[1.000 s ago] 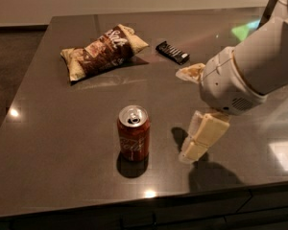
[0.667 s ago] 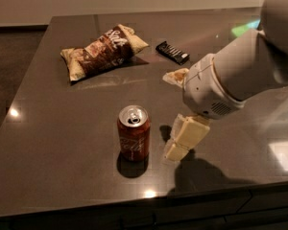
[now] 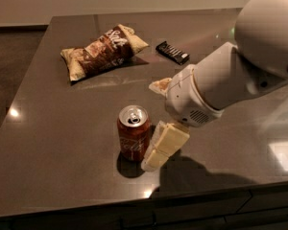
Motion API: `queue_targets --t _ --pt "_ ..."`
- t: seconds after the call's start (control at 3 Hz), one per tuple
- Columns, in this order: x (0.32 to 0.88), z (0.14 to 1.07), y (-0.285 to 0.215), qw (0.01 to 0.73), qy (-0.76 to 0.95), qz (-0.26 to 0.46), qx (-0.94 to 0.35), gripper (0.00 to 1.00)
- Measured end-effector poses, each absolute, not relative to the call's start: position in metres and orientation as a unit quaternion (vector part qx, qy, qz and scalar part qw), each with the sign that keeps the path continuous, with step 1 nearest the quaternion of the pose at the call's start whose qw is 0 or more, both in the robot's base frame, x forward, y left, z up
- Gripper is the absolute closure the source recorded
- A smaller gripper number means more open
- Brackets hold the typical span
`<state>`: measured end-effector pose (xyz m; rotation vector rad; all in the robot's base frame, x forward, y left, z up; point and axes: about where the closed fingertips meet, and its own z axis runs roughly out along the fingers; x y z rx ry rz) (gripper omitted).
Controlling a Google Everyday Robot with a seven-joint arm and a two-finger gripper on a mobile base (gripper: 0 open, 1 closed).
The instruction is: Move coke can near brown chip bag
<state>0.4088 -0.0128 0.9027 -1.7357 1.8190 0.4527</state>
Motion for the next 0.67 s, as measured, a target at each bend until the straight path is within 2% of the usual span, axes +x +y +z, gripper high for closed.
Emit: queue_targets --t 0.67 --pt "0.4073 0.8975 0.0072 0.306 0.681 0.203 -0.633 0.00"
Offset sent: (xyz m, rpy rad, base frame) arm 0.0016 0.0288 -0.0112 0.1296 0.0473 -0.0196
